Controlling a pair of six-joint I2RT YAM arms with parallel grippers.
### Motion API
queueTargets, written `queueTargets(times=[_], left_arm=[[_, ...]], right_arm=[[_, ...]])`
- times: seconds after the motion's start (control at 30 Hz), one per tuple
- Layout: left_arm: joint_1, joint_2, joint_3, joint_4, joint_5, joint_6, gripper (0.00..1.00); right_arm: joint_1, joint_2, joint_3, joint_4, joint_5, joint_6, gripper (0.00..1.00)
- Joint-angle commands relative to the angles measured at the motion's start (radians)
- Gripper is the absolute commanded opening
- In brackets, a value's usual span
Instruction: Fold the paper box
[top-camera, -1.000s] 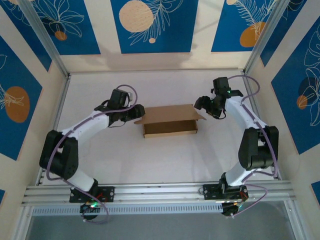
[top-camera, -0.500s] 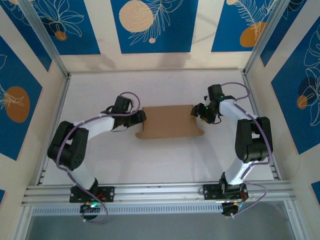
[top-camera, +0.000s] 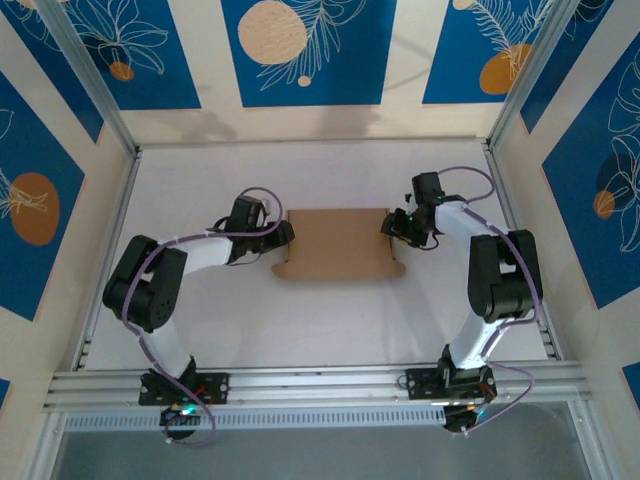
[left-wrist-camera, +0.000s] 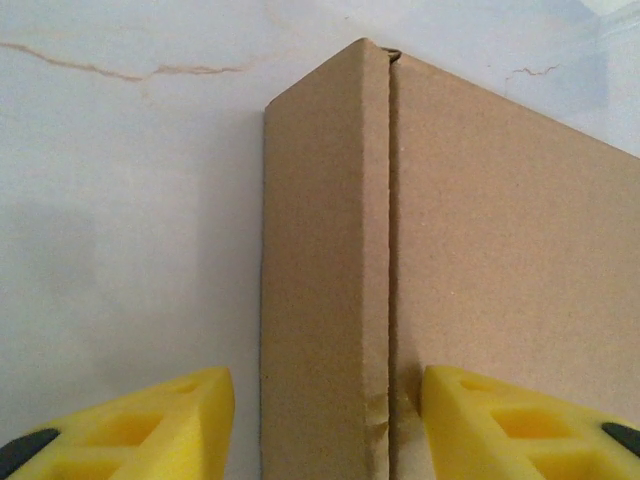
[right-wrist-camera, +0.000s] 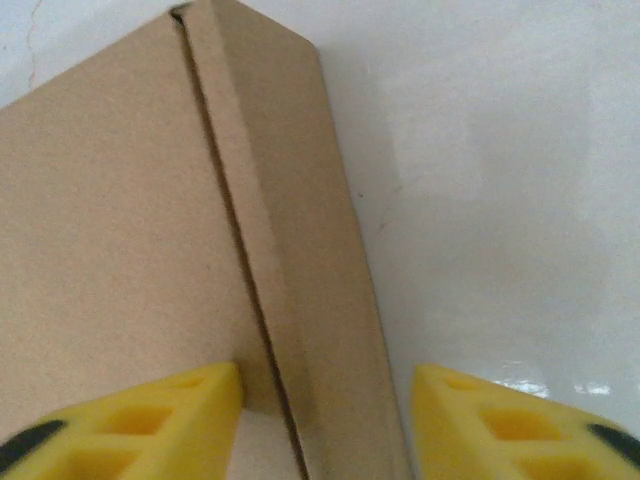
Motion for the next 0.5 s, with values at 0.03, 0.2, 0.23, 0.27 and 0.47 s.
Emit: queueTargets(times=[0.03, 0.2, 0.23, 0.27, 0.47], left_arm=[[0.01, 0.019, -0.025, -0.184, -0.038, 0.101, 0.5], [0.03, -0.045, -0.002, -0.168, 0.063, 0.18, 0.62], [0.034, -0.057, 0.002, -0.152, 0.09, 0.181, 0.67], [0.037, -0.064, 0.013, -0.152, 0.108, 0.181, 0.7], [0.064, -0.024, 0.108, -0.225, 0.225, 0.22, 0.72]], right_arm=[[-0.008, -0.111, -0.071, 0.035, -0.102, 0.001, 0.72], [-0.074, -0.169, -0.103, 0.104, -0.234, 0.024, 0.81], [-0.088, -0.167, -0.111, 0.117, -0.257, 0.036, 0.82], [-0.099, -0.163, -0.118, 0.13, -0.275, 0.045, 0.83], [-0.133, -0.13, -0.165, 0.19, -0.325, 0.081, 0.84]])
